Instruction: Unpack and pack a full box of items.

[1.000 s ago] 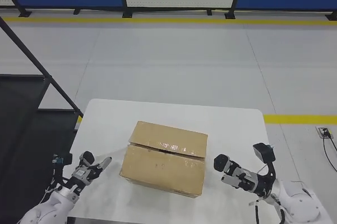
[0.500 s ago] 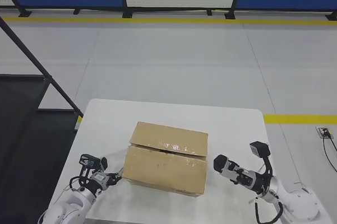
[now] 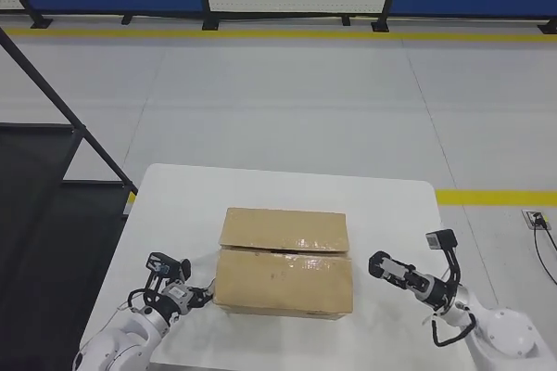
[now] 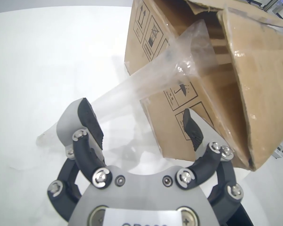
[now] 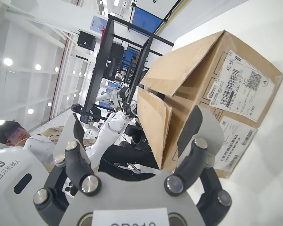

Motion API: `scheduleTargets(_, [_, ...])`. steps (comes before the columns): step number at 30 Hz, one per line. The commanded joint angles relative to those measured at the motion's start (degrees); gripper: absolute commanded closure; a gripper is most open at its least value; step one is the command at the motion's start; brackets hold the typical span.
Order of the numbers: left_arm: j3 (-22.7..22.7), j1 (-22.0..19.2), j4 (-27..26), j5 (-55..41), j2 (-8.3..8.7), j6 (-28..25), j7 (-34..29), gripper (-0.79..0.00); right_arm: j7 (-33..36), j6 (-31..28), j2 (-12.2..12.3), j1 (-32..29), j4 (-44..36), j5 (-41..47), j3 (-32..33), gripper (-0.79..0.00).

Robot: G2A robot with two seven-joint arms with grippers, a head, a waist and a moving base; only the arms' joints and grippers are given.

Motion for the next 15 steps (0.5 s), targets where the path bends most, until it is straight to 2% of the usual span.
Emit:
scheduleTargets(1, [-0.2, 0.12, -0.13, -0.67, 0.03, -0.26, 0.03, -0.785, 0.32, 0.14, -0.09, 0.82, 0.69, -0.15, -1.09, -0.785])
scheduleTargets(15, [-9.81, 5.42, -3.35, -10.69, 0.96, -2.96, 1.82, -0.785, 2.62, -0.52, -0.67, 6.34, 4.29, 1.36, -6.72, -0.785])
